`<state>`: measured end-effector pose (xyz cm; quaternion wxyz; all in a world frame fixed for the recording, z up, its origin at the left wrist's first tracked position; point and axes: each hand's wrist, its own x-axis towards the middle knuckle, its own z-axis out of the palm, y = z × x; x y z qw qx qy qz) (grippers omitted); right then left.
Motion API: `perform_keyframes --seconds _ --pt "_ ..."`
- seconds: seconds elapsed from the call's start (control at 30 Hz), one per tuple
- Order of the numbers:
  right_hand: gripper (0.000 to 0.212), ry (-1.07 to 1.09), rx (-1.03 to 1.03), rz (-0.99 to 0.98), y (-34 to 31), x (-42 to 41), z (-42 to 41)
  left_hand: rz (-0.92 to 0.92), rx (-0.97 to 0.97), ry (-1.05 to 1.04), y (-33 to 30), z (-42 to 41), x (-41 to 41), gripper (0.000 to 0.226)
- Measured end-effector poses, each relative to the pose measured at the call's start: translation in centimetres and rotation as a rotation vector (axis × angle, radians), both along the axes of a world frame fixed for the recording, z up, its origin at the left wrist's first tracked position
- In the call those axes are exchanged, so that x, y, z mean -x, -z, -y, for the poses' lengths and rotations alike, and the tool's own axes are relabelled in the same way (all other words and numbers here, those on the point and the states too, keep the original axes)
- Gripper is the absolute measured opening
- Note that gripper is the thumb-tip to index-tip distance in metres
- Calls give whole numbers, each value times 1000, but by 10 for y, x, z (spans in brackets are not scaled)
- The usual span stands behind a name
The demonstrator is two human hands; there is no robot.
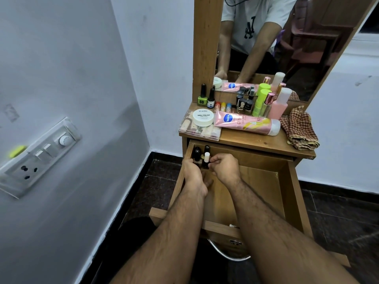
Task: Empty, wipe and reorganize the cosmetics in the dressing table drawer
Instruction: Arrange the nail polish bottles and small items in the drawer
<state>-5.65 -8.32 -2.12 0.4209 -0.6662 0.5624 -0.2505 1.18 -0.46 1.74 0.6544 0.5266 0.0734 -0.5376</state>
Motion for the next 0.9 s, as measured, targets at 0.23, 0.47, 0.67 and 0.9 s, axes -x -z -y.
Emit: perform_keyframes --seconds 0.23,0.47,0.67,0.9 --pt "25 6 52 -41 -12 14 -7 147 1 63 -9 -11 -2 36" --pt "9 -33 223 -99 -51 31 -23 432 46 140 -24 -24 -12 17" --pt "12 -50 387 0 -113 29 -22 903 184 72 -59 -10 -38 9" --pt "6 -5 551 -20 -168 -7 41 1328 151 86 -118 59 -85 23"
